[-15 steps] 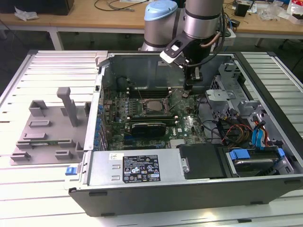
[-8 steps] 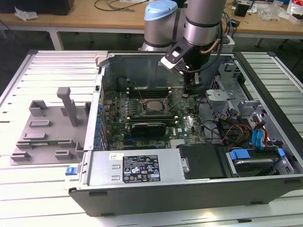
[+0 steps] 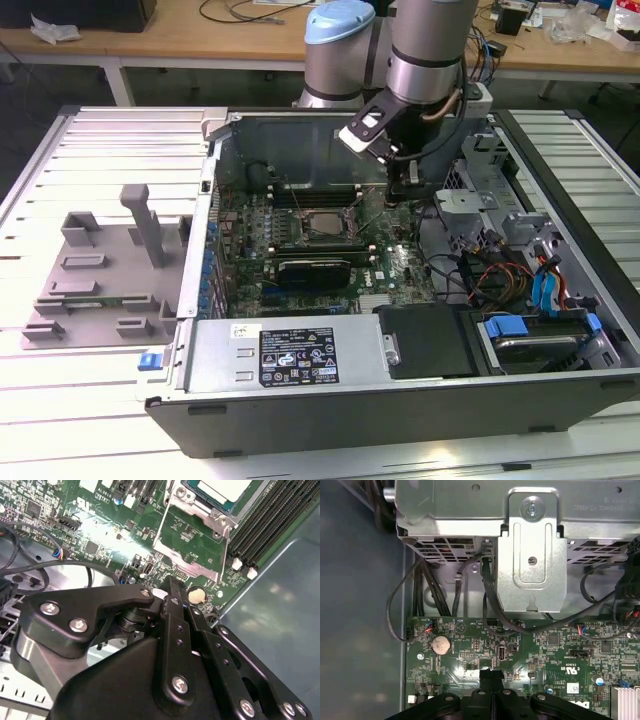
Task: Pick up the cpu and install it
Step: 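Close the cpu cover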
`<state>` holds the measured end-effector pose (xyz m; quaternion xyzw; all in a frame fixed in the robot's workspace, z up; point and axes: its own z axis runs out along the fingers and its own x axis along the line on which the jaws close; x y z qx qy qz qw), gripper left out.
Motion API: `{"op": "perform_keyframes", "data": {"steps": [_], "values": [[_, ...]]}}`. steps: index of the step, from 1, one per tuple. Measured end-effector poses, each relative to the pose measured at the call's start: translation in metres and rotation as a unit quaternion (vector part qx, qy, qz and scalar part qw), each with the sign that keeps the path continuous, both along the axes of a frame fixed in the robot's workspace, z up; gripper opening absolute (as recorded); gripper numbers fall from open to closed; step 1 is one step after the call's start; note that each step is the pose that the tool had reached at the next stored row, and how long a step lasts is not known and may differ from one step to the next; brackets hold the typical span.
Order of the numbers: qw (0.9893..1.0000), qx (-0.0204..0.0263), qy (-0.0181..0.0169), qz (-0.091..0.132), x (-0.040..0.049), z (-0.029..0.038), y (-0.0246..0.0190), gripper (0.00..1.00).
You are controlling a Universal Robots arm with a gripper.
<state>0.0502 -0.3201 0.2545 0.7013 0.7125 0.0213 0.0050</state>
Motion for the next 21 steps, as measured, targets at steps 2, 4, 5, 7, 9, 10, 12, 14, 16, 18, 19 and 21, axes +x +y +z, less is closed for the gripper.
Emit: {"op": "perform_keyframes", "data": {"steps": [2, 4, 5, 7, 9, 10, 12, 14, 16, 18, 19, 21], "values": [[1.0000, 0.0001, 0.0019, 0.000, -0.0001, -0.0026, 0.0000, 0.11], [1.0000, 0.0000, 0.0068, 0.000, 0.0000, -0.0064, 0.0004, 0.11], [1.0000, 0.0000, 0.0070, 0.000, 0.0000, -0.0068, 0.0007, 0.11], [1.0000, 0.0000, 0.0070, 0.000, -0.0002, -0.0072, 0.0008, 0.11], [1.0000, 0.0001, 0.0070, 0.000, -0.0024, -0.0077, 0.0007, 0.11], [1.0000, 0.0001, 0.0070, 0.000, -0.0040, -0.0077, 0.0007, 0.11], [1.0000, 0.0001, 0.0070, 0.000, -0.0070, -0.0077, 0.0007, 0.11], [1.0000, 0.0001, 0.0070, 0.000, -0.0119, -0.0077, 0.0007, 0.11], [1.0000, 0.0001, 0.0068, 0.000, -0.0197, -0.0077, 0.0007, 0.11], [1.0000, 0.0002, 0.0061, 0.000, -0.0310, -0.0077, 0.0007, 0.11], [1.0000, 0.0006, 0.0055, 0.000, -0.0379, -0.0077, 0.0007, 0.11], [1.0000, 0.0015, 0.0049, 0.000, -0.0514, -0.0078, 0.0008, 0.11]]}}
